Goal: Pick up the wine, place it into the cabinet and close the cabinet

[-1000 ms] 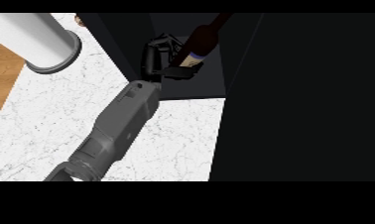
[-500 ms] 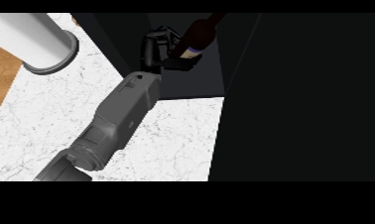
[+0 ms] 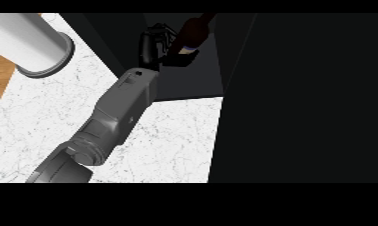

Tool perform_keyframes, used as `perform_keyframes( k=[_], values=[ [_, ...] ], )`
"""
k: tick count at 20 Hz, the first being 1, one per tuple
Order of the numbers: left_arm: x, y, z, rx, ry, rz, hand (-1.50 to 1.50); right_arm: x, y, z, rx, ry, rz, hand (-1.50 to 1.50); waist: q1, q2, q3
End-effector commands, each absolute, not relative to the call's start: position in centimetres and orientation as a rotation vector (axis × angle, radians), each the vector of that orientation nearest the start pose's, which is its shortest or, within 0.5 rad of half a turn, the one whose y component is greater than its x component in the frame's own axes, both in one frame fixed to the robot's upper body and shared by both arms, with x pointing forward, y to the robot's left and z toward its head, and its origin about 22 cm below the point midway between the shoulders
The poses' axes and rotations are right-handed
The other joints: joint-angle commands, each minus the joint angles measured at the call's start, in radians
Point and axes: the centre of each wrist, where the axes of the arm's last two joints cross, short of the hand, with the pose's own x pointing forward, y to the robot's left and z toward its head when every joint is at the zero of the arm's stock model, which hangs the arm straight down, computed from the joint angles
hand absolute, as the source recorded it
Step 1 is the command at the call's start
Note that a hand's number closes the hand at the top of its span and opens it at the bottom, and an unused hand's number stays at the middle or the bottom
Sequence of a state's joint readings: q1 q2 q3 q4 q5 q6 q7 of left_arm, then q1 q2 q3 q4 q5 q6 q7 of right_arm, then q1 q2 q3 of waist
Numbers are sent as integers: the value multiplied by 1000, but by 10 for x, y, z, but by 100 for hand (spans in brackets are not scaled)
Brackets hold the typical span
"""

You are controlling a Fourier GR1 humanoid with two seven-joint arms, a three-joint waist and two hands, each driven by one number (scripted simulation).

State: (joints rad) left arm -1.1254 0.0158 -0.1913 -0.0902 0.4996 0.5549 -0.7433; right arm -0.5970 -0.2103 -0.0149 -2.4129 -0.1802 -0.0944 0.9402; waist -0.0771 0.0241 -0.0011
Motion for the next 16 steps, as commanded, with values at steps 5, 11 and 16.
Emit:
perform_keyframes(
  k=[5, 11, 16],
  values=[
    [428, 125, 15, 430, -1755, -30, 150, 164, -197, 287, 255, -2016, 307, -150, -15, 8, -1],
    [423, 131, 5, 353, -1735, 82, 150, 162, -200, 285, 284, -2001, 306, -150, -34, 15, -1],
    [419, 115, 3, 179, -1679, 169, 150, 169, -194, 286, 286, -2019, 331, -150, -32, 18, -2]
  ],
)
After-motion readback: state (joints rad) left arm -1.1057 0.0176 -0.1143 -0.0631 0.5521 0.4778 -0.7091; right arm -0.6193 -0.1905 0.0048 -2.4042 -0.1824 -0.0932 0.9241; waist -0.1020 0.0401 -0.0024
